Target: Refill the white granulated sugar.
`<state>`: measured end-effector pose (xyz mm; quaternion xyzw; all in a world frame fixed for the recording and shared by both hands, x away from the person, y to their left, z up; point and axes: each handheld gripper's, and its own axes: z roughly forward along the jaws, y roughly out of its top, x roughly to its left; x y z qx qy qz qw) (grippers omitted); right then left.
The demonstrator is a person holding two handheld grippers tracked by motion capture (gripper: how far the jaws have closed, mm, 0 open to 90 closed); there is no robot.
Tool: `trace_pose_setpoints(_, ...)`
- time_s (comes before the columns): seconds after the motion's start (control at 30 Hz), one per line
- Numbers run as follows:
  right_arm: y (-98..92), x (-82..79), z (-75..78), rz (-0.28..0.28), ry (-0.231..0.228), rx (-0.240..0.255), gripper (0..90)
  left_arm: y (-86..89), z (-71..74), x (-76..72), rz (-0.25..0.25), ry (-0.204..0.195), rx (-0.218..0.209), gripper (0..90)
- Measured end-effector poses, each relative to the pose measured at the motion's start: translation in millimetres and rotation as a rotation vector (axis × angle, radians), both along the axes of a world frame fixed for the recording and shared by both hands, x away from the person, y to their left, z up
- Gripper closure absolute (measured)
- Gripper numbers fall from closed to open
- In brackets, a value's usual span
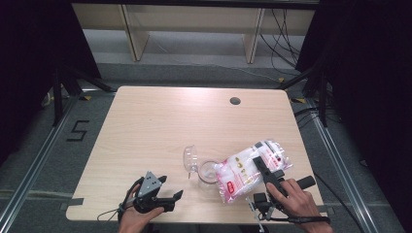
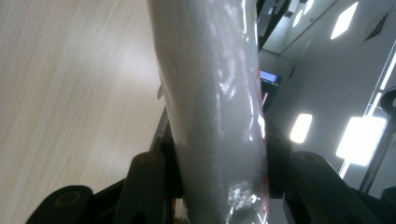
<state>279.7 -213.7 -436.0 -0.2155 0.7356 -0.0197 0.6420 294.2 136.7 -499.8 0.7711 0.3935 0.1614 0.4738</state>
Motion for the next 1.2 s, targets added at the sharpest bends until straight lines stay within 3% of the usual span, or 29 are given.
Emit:
trace_pose_setpoints(0.03,-0.9,-0.9,-2.1,-0.019,0.008,0.028,62.8,0.0,-0.1,0.0,0.0,0.0,-0.001,22.1)
trace_pose_setpoints(0.27,1.8,-0.7,0.8,0.02,-0.007,0.004,63.0,-0.3,-0.2,0.0,-0.002,-0.001,-0.005,22.1)
trace_pose_setpoints(0.57,2.2,-3.1,-0.1,-0.002,0.0,0.019,63.4,-0.4,-0.4,0.1,-0.002,-0.003,-0.006,22.1)
trace_pose_setpoints(0.6,3.5,-2.1,1.5,0.019,-0.012,0.002,63.4,-0.3,-0.2,0.1,-0.002,-0.002,-0.005,22.1)
trace_pose_setpoints(0.67,2.4,-3.1,-0.9,-0.003,0.001,0.032,63.4,-0.3,-0.2,0.1,-0.001,-0.002,-0.004,22.1)
trace_pose_setpoints(0.9,3.8,-2.2,3.1,0.019,-0.01,-0.007,63.6,-0.3,-0.2,0.1,-0.001,-0.002,-0.005,22.1)
trace_pose_setpoints(1.2,2.7,-2.9,1.5,0.012,-0.003,0.011,63.7,-0.3,-0.2,0.1,-0.001,-0.003,-0.004,22.1)
